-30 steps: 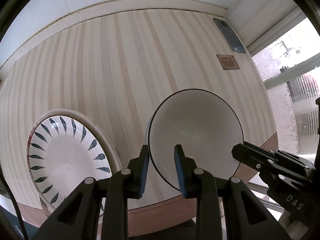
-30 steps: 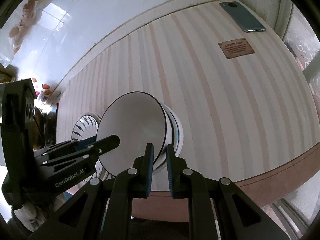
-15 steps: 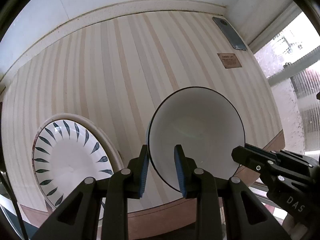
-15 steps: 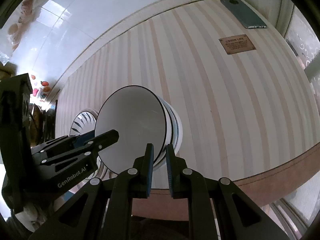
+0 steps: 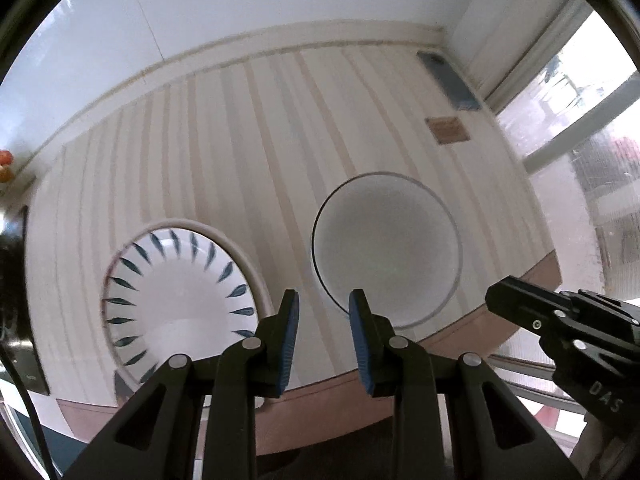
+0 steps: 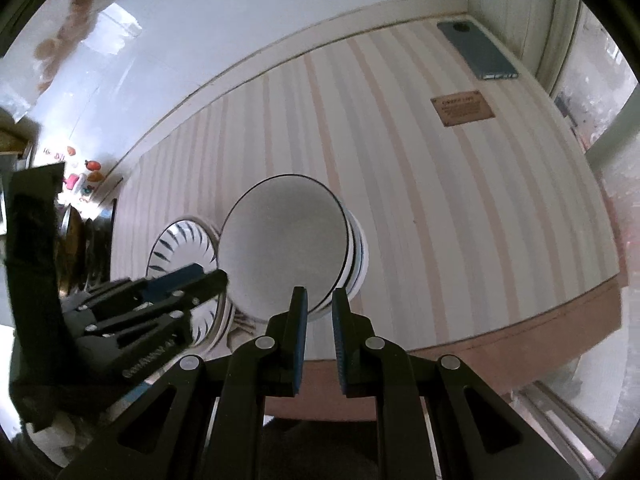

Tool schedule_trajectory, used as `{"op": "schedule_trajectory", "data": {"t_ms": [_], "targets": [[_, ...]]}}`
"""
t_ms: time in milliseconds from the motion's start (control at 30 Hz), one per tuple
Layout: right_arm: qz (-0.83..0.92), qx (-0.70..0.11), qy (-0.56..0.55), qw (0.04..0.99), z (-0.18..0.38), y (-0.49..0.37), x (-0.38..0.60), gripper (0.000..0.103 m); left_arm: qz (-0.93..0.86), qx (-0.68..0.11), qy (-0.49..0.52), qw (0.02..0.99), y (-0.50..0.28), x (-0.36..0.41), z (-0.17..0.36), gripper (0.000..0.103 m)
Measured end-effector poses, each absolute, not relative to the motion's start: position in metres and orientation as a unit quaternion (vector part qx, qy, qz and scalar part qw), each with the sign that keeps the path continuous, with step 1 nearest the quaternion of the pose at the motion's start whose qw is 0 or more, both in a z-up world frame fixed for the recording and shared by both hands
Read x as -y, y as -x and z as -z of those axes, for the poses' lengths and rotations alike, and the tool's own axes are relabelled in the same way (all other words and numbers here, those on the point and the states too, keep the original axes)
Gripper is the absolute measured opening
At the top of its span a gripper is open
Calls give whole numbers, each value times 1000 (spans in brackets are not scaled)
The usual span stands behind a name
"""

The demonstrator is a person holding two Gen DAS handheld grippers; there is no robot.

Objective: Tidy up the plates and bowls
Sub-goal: 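Open both tools and lift them away from the bowl stack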

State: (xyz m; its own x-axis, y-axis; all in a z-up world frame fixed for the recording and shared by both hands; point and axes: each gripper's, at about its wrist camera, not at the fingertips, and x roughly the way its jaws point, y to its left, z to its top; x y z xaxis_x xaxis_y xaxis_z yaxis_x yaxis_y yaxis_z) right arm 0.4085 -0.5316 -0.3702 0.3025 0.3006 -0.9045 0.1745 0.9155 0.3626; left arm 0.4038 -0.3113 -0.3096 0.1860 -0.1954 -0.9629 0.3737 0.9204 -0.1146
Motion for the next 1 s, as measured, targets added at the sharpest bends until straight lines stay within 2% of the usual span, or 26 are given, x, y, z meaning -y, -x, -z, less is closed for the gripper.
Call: {"op": "schedule_trajectory", "data": {"t_ms": [133, 200, 233, 267, 300, 333, 367, 400, 467, 567, 633, 733, 1000], "targets": [[-37, -576, -191, 794, 344, -390, 525, 14, 201, -585, -72, 783, -386, 299, 276, 24], [-34, -567, -184, 802, 330, -380, 522, 15, 207, -573, -69, 790, -378, 293, 261, 35], [-30, -563, -178, 806, 321, -376, 520, 16, 209, -569, -69, 793, -377, 291, 256, 36], [-28, -559, -176, 810, 315, -371, 519, 22, 212, -561, -69, 797, -372, 288, 247, 37], [-28, -553, -176, 814, 306, -365, 517, 36, 215, -555, -69, 801, -368, 284, 238, 39], [-27, -547, -176, 818, 297, -359, 515, 44, 218, -551, -69, 803, -366, 283, 234, 42], [-26, -543, -174, 821, 290, -354, 513, 51, 221, -546, -71, 805, -364, 282, 229, 55], [-25, -539, -172, 825, 283, -349, 512, 51, 225, -541, -73, 807, -361, 280, 223, 70], [-19, -529, -161, 833, 268, -339, 508, 56, 231, -536, -71, 809, -357, 276, 215, 80], [-9, -519, -150, 841, 249, -327, 504, 76, 233, -530, -73, 812, -353, 271, 206, 84], [-1, -516, -141, 845, 239, -321, 502, 78, 232, -529, -68, 813, -353, 267, 202, 88], [11, -509, -128, 851, 227, -314, 499, 83, 233, -530, -55, 814, -353, 261, 198, 88], [18, -501, -136, 854, 218, -310, 507, 86, 238, -538, -28, 808, -363, 255, 198, 89]]}}
